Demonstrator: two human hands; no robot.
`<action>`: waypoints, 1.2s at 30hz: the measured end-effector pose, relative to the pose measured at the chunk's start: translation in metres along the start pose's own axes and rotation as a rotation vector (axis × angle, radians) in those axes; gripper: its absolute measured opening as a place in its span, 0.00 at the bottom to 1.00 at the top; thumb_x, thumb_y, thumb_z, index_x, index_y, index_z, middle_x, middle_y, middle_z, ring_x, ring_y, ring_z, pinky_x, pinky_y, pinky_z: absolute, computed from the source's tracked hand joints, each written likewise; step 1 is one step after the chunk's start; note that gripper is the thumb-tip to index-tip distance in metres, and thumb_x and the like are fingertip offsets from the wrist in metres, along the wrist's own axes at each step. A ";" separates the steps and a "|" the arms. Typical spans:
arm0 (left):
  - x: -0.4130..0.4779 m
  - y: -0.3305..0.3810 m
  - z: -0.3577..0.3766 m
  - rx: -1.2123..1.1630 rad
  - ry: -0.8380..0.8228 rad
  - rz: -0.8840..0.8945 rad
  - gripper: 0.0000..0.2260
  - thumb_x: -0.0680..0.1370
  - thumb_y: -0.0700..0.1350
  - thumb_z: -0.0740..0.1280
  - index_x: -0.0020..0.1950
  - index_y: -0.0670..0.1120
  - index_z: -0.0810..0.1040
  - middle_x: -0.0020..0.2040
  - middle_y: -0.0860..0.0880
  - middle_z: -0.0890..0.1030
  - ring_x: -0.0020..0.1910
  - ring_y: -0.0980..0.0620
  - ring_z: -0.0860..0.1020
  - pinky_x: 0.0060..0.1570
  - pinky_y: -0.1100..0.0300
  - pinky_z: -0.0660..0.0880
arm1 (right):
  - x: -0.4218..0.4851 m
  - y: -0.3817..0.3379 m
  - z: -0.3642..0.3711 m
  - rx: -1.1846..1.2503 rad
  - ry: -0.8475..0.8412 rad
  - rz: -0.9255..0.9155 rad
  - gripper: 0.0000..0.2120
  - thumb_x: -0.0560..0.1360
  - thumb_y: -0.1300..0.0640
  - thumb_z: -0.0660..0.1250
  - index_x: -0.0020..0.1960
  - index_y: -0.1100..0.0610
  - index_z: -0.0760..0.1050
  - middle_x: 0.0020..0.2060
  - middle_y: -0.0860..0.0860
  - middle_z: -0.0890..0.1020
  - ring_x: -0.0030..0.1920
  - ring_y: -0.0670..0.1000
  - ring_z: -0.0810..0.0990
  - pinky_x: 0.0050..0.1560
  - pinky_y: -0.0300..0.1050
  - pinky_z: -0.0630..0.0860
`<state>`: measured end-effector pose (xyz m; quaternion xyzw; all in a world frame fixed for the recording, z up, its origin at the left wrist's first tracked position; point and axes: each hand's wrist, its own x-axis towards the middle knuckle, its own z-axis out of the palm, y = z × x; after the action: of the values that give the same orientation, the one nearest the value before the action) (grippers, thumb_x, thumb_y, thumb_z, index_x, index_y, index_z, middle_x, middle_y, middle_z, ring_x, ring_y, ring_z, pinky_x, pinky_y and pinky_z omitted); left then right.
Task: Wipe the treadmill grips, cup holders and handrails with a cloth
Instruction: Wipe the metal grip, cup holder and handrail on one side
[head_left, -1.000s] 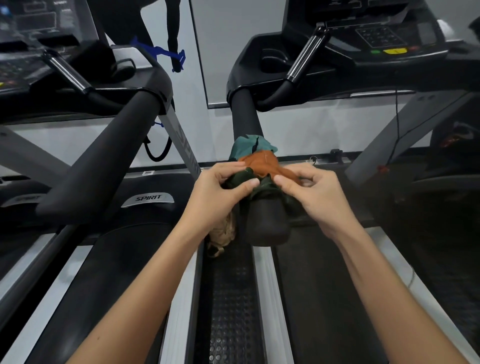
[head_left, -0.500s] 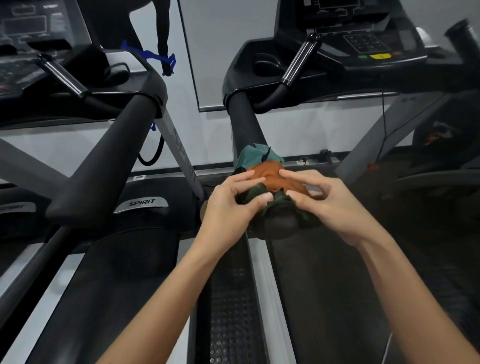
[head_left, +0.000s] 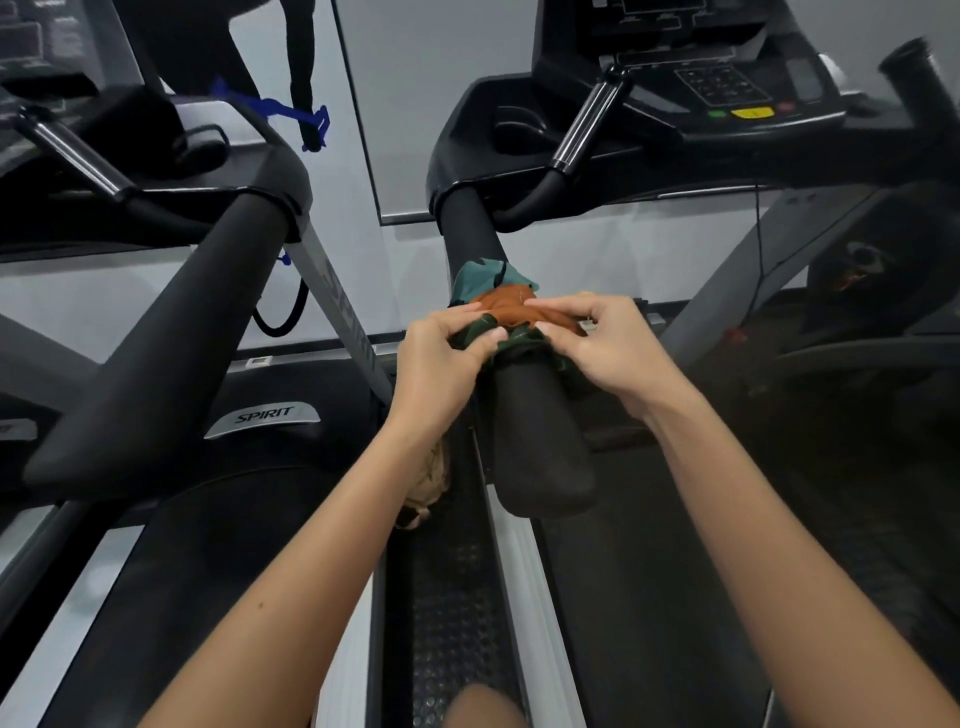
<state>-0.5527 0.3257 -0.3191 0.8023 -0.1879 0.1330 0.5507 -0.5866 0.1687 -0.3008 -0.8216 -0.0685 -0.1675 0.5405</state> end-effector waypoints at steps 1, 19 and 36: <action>0.005 -0.002 0.000 -0.008 0.009 -0.012 0.13 0.74 0.43 0.70 0.58 0.43 0.80 0.59 0.49 0.80 0.61 0.53 0.76 0.65 0.52 0.70 | 0.007 0.002 0.001 -0.007 0.002 0.004 0.14 0.74 0.63 0.67 0.59 0.59 0.78 0.55 0.54 0.79 0.57 0.49 0.77 0.60 0.38 0.71; 0.102 -0.006 0.006 0.093 0.087 -0.232 0.13 0.75 0.40 0.69 0.59 0.43 0.80 0.56 0.49 0.81 0.59 0.53 0.76 0.61 0.61 0.70 | 0.124 0.018 0.003 0.031 -0.148 0.115 0.16 0.73 0.64 0.68 0.61 0.61 0.76 0.53 0.55 0.77 0.51 0.47 0.76 0.48 0.25 0.71; 0.007 0.042 -0.017 0.081 -0.181 -0.407 0.22 0.64 0.39 0.78 0.56 0.51 0.80 0.62 0.56 0.72 0.66 0.57 0.69 0.67 0.60 0.64 | 0.021 -0.007 -0.027 0.061 -0.437 0.339 0.30 0.67 0.63 0.75 0.67 0.59 0.70 0.61 0.48 0.69 0.63 0.50 0.73 0.65 0.42 0.70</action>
<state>-0.5655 0.3269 -0.2750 0.8539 -0.0653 -0.0461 0.5143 -0.5741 0.1453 -0.2780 -0.8212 -0.0503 0.1086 0.5579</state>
